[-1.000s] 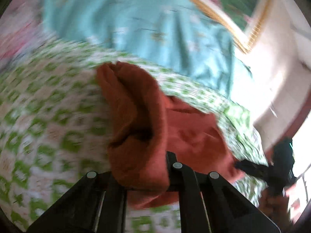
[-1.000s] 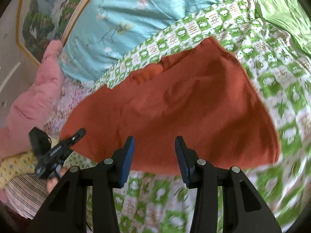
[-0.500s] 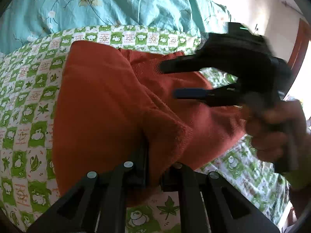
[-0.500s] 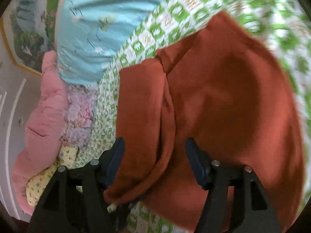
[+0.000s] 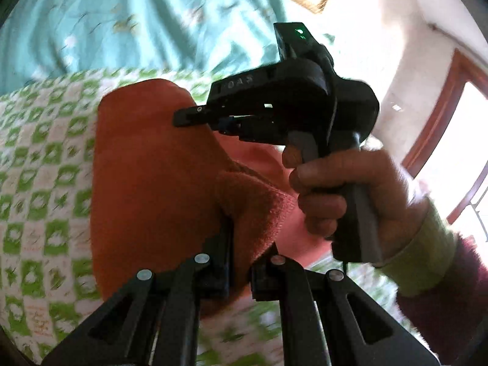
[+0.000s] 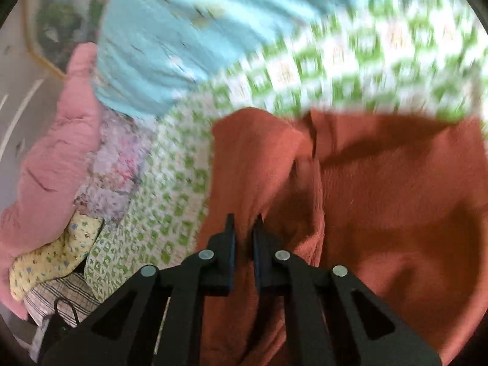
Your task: Fold small clothes
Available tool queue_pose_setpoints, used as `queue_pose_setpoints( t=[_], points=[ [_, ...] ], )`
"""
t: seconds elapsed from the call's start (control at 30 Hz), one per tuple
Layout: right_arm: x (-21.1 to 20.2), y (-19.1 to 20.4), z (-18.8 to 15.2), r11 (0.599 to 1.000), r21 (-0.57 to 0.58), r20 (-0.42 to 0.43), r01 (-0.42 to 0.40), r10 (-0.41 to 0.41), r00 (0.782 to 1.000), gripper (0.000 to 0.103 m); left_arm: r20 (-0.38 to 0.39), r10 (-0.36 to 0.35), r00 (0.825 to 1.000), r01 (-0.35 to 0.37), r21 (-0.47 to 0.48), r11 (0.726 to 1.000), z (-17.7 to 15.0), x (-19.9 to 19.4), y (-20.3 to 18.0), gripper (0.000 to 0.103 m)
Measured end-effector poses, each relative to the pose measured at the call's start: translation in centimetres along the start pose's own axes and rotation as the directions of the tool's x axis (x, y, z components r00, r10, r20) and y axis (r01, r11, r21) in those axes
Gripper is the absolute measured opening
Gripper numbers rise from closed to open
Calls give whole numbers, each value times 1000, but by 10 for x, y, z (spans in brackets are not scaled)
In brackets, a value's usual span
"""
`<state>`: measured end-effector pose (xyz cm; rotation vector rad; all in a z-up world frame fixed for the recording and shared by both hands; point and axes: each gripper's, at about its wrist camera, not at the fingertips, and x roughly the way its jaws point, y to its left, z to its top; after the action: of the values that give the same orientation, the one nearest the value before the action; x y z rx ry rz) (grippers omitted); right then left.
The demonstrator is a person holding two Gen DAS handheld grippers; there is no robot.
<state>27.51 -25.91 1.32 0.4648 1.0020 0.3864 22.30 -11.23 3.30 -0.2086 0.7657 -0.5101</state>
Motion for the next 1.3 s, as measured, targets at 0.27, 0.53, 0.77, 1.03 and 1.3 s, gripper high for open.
queue_pose_setpoints(
  t=[0.27,0.53,0.77,1.03,1.3],
  points=[
    [-27,-39,4,984,26,-60,176,-174,983,51,-45,-37,998,34,-48,998,3,20,-2,7],
    [9,-70,-9,982,188,-146,33,-6,989,54,-40,-43,998,40,-67,997,-9,8,2,7],
    [0,-39,5,995,98,-61,-20,26,998,16,-12,-64,998,64,-31,997,6,1,-17,7],
    [-77,-52,10,992,10,70,129,-130,989,15,-94,-142,985,146,37,989,0,66,-80,7],
    [-83,-96,-8,989,73,63,130,-135,989,15,-111,-169,979,174,35,984,-9,84,-90,7]
  ],
)
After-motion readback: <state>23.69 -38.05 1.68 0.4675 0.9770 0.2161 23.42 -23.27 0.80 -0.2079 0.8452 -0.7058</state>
